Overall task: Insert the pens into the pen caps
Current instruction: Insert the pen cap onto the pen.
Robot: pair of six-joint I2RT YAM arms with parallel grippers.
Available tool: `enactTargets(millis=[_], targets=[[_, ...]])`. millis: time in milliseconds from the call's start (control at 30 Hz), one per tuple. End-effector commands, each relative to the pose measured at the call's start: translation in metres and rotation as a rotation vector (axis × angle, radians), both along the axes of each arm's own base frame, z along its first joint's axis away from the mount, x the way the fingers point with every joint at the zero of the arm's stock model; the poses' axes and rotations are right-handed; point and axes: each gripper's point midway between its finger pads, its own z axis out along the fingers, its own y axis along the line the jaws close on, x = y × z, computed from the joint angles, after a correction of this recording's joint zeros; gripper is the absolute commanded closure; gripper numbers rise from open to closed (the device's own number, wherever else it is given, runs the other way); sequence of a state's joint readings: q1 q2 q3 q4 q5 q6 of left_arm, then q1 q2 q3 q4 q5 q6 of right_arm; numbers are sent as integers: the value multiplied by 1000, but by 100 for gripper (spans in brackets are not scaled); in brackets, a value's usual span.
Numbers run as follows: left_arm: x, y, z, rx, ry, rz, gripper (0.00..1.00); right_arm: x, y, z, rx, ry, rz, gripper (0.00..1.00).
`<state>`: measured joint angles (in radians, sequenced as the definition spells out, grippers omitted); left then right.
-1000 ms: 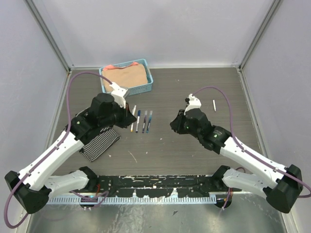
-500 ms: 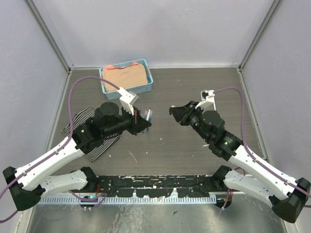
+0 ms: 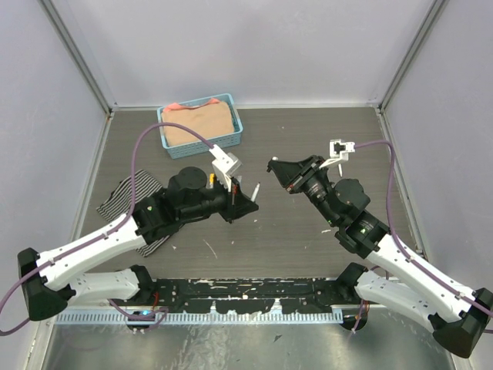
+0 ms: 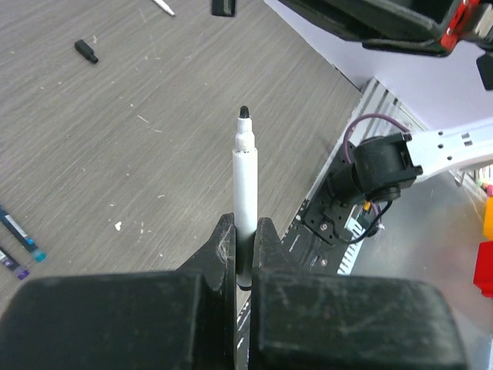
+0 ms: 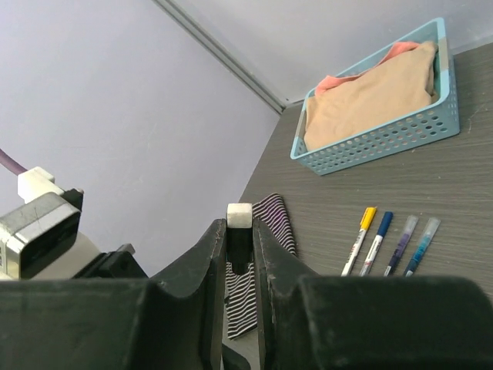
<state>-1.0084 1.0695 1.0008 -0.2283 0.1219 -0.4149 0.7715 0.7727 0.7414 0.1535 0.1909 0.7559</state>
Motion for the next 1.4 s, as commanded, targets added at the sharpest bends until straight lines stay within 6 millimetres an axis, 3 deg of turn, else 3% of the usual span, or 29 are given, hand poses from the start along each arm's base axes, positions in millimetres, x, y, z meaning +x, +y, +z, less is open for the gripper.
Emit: enactTargets(millis=[0, 533, 1367], targets=[[-8, -13, 25, -52, -66, -58, 100, -10, 6, 31, 64, -66, 58, 100], [-4, -10, 23, -35, -77, -33, 100, -21, 16, 35, 62, -92, 141, 100], [-1, -3, 26, -33, -87, 3, 100, -27, 15, 39, 62, -98, 161, 100]])
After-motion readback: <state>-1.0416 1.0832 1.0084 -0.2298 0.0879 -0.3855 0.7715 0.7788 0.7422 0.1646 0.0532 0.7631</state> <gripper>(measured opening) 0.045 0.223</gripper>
